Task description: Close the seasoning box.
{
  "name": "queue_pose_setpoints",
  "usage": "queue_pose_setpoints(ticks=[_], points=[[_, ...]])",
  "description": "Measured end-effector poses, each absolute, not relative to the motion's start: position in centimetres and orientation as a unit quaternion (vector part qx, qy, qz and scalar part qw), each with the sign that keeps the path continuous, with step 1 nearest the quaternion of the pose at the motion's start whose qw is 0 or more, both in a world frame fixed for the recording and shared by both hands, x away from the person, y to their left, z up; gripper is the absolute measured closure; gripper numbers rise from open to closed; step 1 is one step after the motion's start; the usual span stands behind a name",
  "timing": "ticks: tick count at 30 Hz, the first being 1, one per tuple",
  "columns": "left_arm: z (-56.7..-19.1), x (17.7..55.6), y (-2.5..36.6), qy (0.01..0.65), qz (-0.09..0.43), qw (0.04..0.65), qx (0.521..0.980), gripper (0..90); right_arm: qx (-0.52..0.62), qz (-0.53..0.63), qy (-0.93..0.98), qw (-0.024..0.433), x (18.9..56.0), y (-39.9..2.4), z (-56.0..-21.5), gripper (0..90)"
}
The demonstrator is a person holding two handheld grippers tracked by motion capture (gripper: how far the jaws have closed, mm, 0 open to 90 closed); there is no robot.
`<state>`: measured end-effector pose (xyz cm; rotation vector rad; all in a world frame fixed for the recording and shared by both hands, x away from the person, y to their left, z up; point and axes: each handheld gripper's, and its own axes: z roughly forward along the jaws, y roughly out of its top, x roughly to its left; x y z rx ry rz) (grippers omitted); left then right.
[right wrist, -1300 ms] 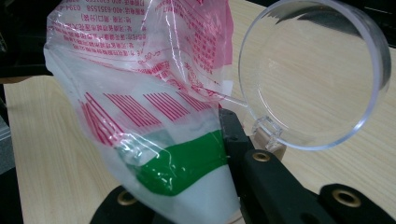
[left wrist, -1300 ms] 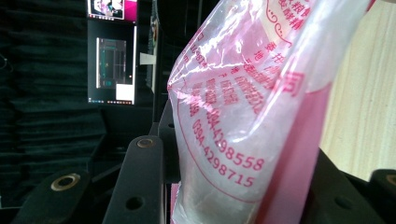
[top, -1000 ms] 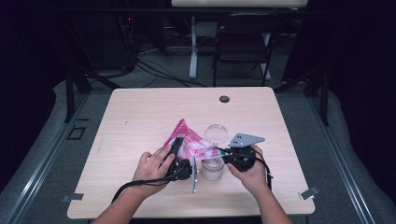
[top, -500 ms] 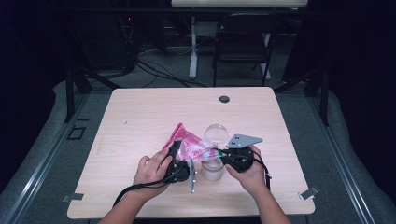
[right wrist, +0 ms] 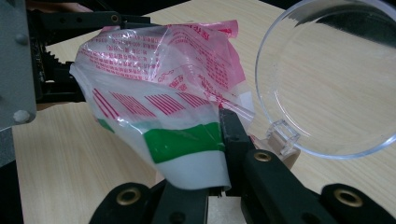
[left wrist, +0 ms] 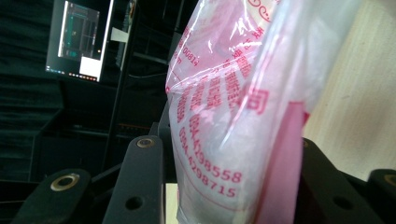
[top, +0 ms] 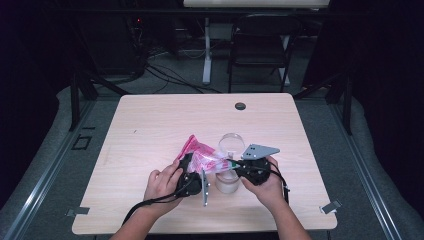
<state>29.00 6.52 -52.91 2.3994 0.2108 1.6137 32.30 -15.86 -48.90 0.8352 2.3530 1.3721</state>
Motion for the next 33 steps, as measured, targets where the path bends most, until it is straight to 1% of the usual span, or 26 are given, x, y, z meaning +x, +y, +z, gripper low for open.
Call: queue_pose_setpoints(ticks=[4, 6, 7, 8, 9, 10, 11, 12, 14, 15, 23, 26, 29, 30, 33], points=[[-53.2, 29.1, 6.7, 0.088, 0.536, 0.133, 0.829, 66.3, 0.287, 0.481, 0.816, 0.143, 32.3, -15.9, -48.8, 88.3], [-53.2, 29.2, 6.8, 0.094, 0.53, 0.134, 0.832, 67.6, 0.287, 0.488, 0.812, 0.141, 32.3, -15.9, -48.8, 84.6], [-53.2, 29.2, 6.8, 0.094, 0.53, 0.134, 0.832, 68.1, 0.287, 0.488, 0.812, 0.141, 32.3, -15.9, -48.8, 84.6], [-53.2, 29.3, 6.9, 0.103, 0.518, 0.14, 0.837, 68.6, 0.285, 0.495, 0.809, 0.138, 32.3, -16.0, -48.7, 77.1], [-53.2, 29.4, 7.0, 0.107, 0.515, 0.143, 0.839, 69.1, 0.286, 0.498, 0.807, 0.137, 32.3, -16.1, -48.7, 74.0], [-53.2, 29.4, 7.0, 0.107, 0.515, 0.143, 0.839, 69.7, 0.286, 0.498, 0.807, 0.137, 32.3, -16.1, -48.7, 74.0], [-53.2, 29.5, 7.0, 0.111, 0.509, 0.147, 0.841, 69.7, 0.286, 0.5, 0.806, 0.139, 32.3, -16.1, -48.7, 72.1], [-53.3, 29.7, 7.2, 0.123, 0.498, 0.159, 0.844, 71.0, 0.285, 0.502, 0.805, 0.137, 32.3, -16.1, -48.7, 66.9], [-53.3, 29.8, 7.3, 0.126, 0.491, 0.158, 0.847, 72.3, 0.281, 0.505, 0.805, 0.133, 32.3, -16.0, -48.7, 62.2], [-53.4, 29.9, 7.4, 0.127, 0.481, 0.148, 0.854, 72.9, 0.278, 0.505, 0.807, 0.131, 32.3, -16.0, -48.7, 60.9], [-54.0, 30.2, 7.8, 0.156, 0.439, 0.18, 0.867, 75.1, 0.272, 0.511, 0.806, 0.123, 32.3, -15.8, -48.8, 56.4], [-54.3, 30.3, 7.7, 0.179, 0.423, 0.215, 0.862, 75.4, 0.273, 0.518, 0.8, 0.126, 32.3, -15.9, -48.6, 54.3], [-54.4, 30.4, 7.8, 0.183, 0.415, 0.218, 0.864, 75.4, 0.275, 0.528, 0.793, 0.13, 32.2, -16.1, -48.5, 52.0], [-54.5, 30.5, 7.9, 0.195, 0.399, 0.225, 0.867, 75.5, 0.274, 0.528, 0.793, 0.13, 32.2, -16.2, -48.4, 52.0], [-54.7, 30.7, 8.1, 0.212, 0.382, 0.239, 0.867, 75.4, 0.273, 0.537, 0.788, 0.131, 32.1, -16.2, -48.2, 51.9]])
